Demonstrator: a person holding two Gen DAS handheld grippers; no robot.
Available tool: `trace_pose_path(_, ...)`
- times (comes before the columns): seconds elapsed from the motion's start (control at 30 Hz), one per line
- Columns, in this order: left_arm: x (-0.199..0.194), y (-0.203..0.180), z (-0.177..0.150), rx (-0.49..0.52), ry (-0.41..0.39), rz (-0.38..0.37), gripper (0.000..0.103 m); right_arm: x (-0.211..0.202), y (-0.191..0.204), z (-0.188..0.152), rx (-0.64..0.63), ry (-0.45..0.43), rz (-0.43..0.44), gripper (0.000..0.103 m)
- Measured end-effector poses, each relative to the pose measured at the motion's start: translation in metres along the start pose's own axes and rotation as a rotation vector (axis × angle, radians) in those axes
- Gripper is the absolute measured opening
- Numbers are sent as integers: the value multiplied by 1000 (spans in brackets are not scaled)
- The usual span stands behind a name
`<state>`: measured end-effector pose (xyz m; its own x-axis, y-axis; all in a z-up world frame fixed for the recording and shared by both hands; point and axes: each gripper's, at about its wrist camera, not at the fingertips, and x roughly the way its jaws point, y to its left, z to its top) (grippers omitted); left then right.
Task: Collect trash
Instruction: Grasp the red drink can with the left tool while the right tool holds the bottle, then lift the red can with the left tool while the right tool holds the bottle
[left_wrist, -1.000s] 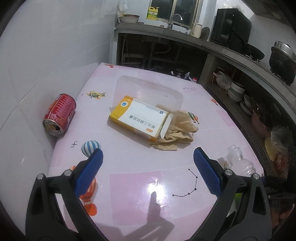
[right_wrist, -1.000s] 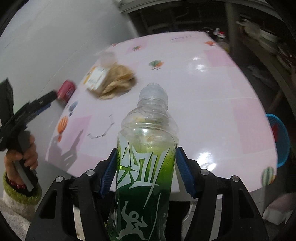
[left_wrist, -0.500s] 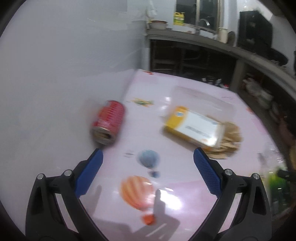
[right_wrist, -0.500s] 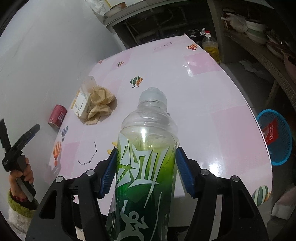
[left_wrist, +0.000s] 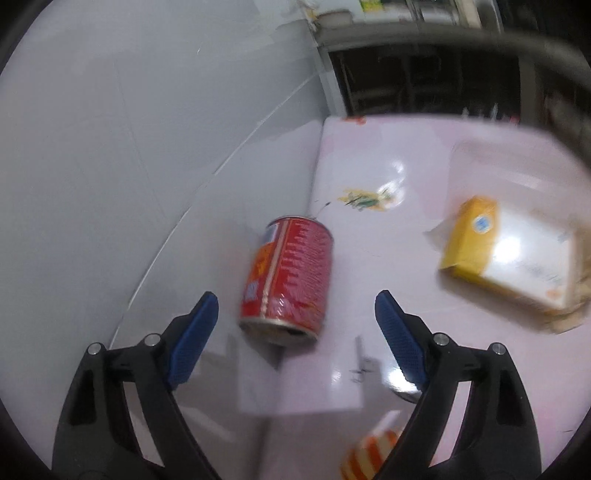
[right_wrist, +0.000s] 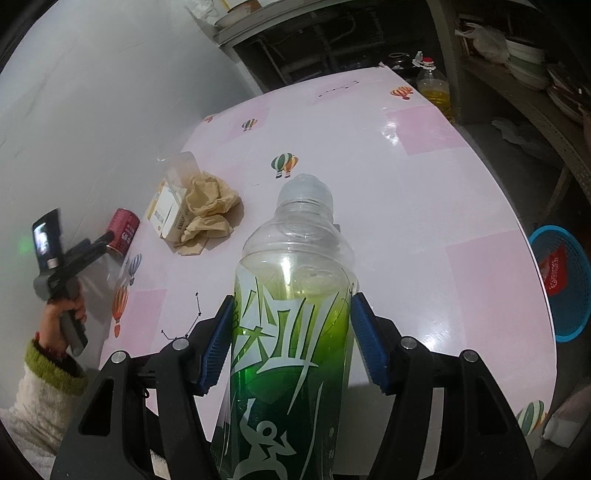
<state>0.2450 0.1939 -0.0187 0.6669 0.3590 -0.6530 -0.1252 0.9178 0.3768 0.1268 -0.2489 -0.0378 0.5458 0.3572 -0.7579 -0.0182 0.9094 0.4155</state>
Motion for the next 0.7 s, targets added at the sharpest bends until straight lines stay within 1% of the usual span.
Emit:
trace_pose_path(0.07,14,-10,2,73,25,75,82,0,0,0,-2,2,6,61)
trace_pose_path(0.17,29,-17,4,142,59,165,78,0,-1,0,0,2,12,61)
trace_pose_path(0.2,35,-19,4,164,72,187,76,-1,-2,0,0,2,14,61)
trace_pose_path(0.27,42,-22,5,184,90,193,74,-1,-2,0,0,2,15,61)
trace_pose_path(0.3,45,-23,4,191,99,197,71,-1,-2,0,-2,1,17,61)
trace_pose_path(0.33,51,-23,4,191,130,186,68,-1,-3,0,-1,1,21,61)
trace_pose_path(0.37,53,-21,3,177,145,176,64,-1,-3,0,3,1,27,61)
trace_pose_path(0.4,52,-18,3,160,134,168,64,-1,-3,0,4,1,30,61)
trace_pose_path(0.47,49,-15,2,142,139,157,64,-2,-4,-1,5,0,34,61)
trace_pose_path(0.57,38,-9,-2,87,134,116,63,-2,-6,-1,5,0,37,61)
trace_pose_path(0.7,9,-22,-16,84,110,62,63,-2,-7,-1,6,0,39,61)
